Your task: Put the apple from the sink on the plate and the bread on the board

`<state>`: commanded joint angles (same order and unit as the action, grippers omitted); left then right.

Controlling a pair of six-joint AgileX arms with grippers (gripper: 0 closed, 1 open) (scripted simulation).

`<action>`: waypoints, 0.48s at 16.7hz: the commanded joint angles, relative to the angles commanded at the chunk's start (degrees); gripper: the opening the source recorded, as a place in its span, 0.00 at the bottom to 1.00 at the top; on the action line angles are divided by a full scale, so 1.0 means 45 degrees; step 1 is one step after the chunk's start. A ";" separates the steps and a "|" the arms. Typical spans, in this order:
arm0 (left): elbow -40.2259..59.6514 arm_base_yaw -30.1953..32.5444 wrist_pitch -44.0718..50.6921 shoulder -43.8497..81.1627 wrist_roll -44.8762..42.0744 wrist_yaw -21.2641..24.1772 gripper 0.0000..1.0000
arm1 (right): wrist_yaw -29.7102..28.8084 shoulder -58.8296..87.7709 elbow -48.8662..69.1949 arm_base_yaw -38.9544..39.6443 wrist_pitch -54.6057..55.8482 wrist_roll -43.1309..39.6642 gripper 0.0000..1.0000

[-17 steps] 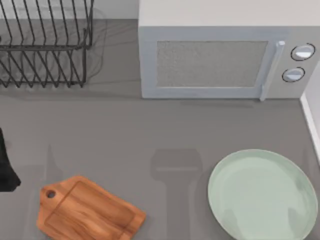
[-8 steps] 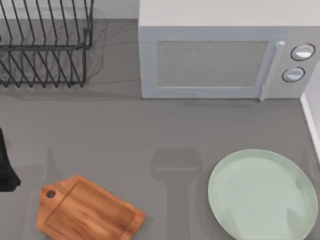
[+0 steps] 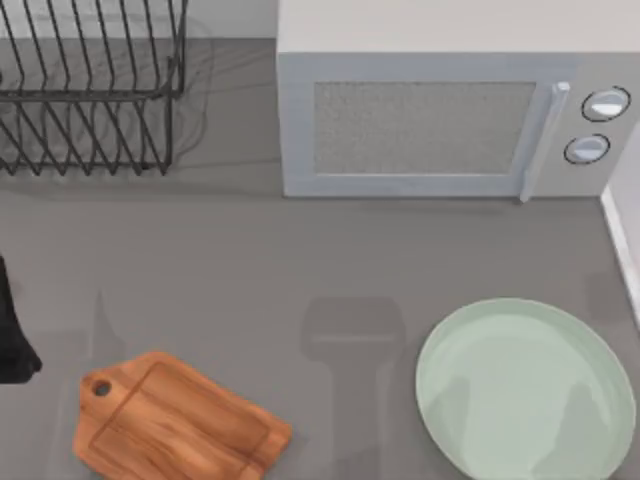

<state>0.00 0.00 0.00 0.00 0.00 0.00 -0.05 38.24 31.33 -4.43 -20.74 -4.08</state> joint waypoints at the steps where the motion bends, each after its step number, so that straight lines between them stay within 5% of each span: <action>1: 0.0000 0.0000 0.0000 0.0000 0.0000 0.0000 1.00 | -0.0001 0.1354 0.1007 -0.0143 -0.0667 -0.0131 1.00; 8: 0.0000 0.0000 0.0000 0.0000 0.0000 0.0000 1.00 | -0.0012 1.1037 0.8106 -0.1137 -0.5311 -0.1045 1.00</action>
<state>0.00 0.00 0.00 0.00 0.00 0.00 -0.10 87.91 67.80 -9.55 -44.64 -8.78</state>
